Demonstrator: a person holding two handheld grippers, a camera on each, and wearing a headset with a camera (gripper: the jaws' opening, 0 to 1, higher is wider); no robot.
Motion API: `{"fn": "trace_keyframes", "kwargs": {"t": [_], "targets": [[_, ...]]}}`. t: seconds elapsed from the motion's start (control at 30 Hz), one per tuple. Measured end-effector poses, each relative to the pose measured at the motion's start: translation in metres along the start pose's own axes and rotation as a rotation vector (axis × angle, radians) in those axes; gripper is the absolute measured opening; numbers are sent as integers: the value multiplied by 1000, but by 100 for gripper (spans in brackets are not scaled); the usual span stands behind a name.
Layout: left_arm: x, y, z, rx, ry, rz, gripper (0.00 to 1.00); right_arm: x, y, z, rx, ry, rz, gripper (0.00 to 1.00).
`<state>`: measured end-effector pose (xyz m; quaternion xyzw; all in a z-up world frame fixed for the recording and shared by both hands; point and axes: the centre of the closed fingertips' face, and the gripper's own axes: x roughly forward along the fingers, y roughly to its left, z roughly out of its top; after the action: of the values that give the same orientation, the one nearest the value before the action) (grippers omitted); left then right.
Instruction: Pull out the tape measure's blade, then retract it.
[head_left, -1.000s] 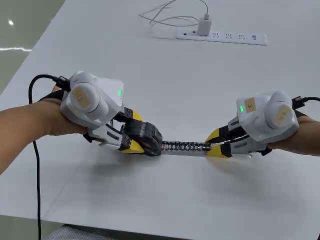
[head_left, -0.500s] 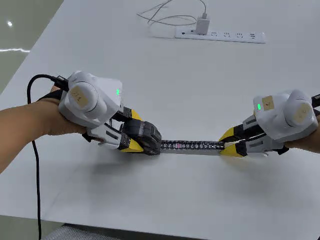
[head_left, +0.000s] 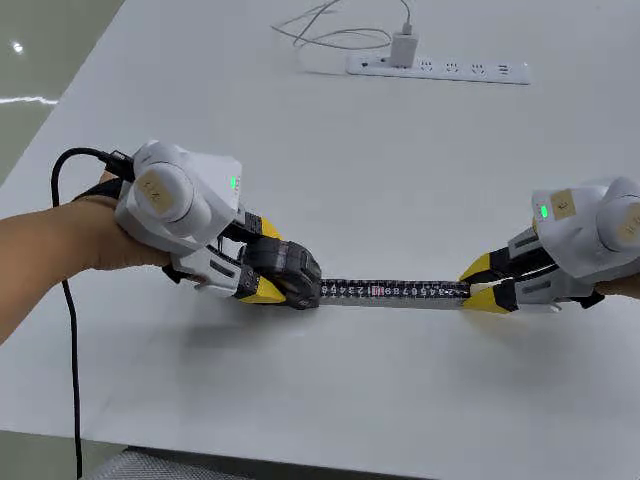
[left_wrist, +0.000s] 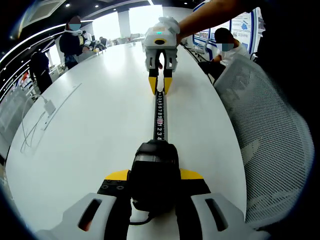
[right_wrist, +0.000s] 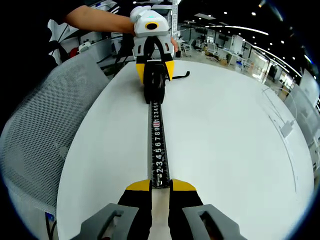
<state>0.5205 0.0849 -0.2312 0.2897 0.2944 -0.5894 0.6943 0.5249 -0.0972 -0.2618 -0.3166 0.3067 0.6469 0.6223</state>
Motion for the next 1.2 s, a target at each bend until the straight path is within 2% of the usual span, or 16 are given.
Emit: {"fn": "trace_keyframes", "kwargs": {"t": [0.63,1.2], "targets": [[0,0,1,-1,-2,-2,28,-21,-3,-29,42,18,-21,7],[0,1,1,-5,-6,-1,28,-38,-6,-46,67,32,-34,7]]}}
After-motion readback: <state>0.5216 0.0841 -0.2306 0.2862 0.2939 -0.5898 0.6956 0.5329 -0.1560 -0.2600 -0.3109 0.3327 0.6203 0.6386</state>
